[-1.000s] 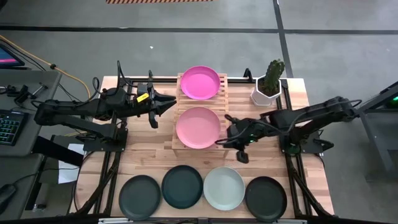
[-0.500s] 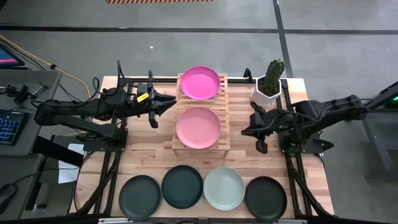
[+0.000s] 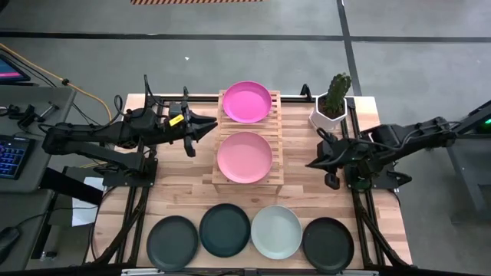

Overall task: Place and stack plates onto a shelf
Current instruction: Stack the right black plate on top of the pink plate on the shelf

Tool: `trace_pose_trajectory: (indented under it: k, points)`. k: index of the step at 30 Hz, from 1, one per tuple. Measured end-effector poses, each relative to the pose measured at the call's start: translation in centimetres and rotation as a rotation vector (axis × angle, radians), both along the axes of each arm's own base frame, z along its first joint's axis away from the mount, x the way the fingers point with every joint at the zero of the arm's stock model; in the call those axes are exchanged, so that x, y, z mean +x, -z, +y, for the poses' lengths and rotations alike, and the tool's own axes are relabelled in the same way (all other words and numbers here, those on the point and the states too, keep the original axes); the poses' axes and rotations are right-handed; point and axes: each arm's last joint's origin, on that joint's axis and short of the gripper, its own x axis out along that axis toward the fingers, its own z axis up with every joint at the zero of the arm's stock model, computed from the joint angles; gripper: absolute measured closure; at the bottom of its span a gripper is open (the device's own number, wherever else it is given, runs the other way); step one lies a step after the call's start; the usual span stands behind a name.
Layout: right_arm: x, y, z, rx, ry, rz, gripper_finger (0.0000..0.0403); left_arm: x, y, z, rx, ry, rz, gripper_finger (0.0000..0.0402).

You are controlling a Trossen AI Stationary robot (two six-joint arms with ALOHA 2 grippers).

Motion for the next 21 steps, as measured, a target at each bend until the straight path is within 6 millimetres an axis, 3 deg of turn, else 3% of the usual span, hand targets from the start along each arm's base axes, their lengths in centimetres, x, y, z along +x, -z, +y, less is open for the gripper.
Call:
trace_pose_trajectory:
  k: [5, 9, 21]
  points:
    - [-1.3, 4.6, 0.6, 0.167, 0.064, -0.021, 0.0403, 0.0, 0.0, 0.1, -0.001, -0.020, 0.000, 0.0328]
    - [-2.0, 7.1, 1.3, 0.359, 0.065, -0.038, 0.0403, 0.0, 0.0, 0.1, -0.001, -0.021, 0.000, 0.0328]
    - [-0.9, 8.7, 3.2, 0.621, -0.060, 0.133, 0.0403, 0.0, 0.0, 0.1, -0.001, -0.021, 0.002, 0.0328]
